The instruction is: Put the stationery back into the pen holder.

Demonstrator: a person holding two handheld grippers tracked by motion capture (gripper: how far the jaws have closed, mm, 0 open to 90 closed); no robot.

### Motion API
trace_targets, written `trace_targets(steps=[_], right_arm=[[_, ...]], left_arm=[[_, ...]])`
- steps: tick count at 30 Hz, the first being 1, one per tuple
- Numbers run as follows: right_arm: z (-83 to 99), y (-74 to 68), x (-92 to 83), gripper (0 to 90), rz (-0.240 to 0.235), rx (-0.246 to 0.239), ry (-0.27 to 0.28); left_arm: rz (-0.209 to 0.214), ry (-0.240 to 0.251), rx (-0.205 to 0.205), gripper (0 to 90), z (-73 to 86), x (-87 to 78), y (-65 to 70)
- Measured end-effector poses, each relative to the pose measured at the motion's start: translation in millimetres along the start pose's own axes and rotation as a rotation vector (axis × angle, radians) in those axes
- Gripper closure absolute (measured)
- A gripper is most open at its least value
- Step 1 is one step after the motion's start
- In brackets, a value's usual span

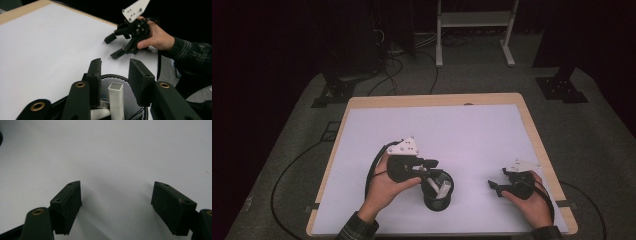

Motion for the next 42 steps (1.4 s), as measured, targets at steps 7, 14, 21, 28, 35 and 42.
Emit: trace_targets(steps=[7, 14, 21, 28, 35, 42], right_arm=[[0.0, 0.1, 0.0, 23.1, -0.001, 0.001, 0.000], [0.0, 0.0, 0.0, 23.1, 0.000, 0.000, 0.000], [0.0, -0.2, 0.0, 23.1, 0.001, -0.001, 0.000], [0.1, -0.2, 0.0, 23.1, 0.001, -0.001, 0.000], [0.1, -0.1, 0.0, 23.1, 0.001, -0.001, 0.000], [0.1, -0.1, 0.0, 23.1, 0.001, -0.001, 0.000]], left_arm=[[-0.045, 0.024, 0.003, 52.1, -1.2, -12.6, -12.0], [-0.092, 0.023, 0.006, 36.9, 3.6, -22.9, -23.8], [-0.148, 0.008, -0.003, 26.7, 14.9, -34.0, -36.3], [-0.192, -0.010, -0.014, 21.4, 25.9, -44.1, -46.3], [-0.237, -0.038, -0.035, 18.4, 39.7, -51.6, -55.9], [-0.270, -0.070, -0.054, 17.5, 55.0, -54.9, -63.6]])
Point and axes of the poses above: each handheld gripper's, and its own axes: x roughly forward along the jaws, z roughly out of its underside, y roughly to its right, the point moved 3 cm from there along x, roughly forward along the jaws, and after that the axes turned 15 degrees about -z, right-handed, at the moved point
